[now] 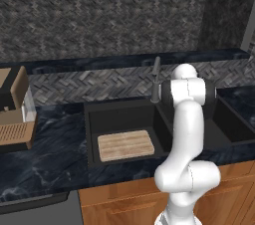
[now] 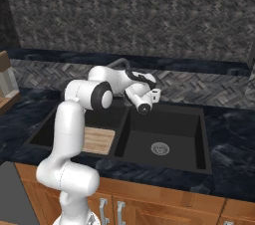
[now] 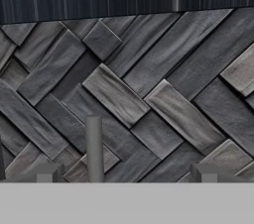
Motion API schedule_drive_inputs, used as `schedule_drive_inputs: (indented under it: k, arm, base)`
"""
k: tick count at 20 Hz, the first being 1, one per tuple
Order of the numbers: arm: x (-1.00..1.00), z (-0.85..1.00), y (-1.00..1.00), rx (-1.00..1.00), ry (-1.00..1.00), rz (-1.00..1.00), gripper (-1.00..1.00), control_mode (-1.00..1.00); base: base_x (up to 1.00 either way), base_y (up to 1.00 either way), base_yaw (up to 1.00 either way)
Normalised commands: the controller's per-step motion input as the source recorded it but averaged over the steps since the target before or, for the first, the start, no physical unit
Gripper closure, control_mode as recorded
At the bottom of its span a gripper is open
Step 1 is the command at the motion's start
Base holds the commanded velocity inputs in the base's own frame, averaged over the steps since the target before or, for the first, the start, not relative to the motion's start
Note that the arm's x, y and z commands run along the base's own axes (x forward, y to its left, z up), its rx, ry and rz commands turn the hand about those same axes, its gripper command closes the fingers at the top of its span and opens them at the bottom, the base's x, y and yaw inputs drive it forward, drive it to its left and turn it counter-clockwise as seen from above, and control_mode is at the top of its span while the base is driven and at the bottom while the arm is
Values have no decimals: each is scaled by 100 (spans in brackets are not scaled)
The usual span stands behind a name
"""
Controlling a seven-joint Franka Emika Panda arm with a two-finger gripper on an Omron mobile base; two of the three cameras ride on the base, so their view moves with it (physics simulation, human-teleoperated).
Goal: Turn on the sink faucet with hot water and rinse the cutting board for ten seconds, then turn off the faucet. Push the cutting board to reach the water if necessary.
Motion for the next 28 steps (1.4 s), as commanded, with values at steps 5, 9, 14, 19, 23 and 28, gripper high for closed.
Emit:
schedule_drive_inputs:
  k: [5,9,14,19,23,28]
  arm:
    - [7,0,0,0,0,0,-100,-100]
    - [4,0,0,0,0,0,-100,-100]
    - [2,0,0,0,0,0,-100,-100]
    - [1,0,0,0,0,0,-100,-100]
    - [0,0,0,0,0,0,-100,-100]
    - [0,0,0,0,0,0,-100,-100]
  base:
    - [0,0,0]
    - [0,0,0]
    - [0,0,0]
    - [0,0,0]
    - [0,0,0]
    - [0,0,0]
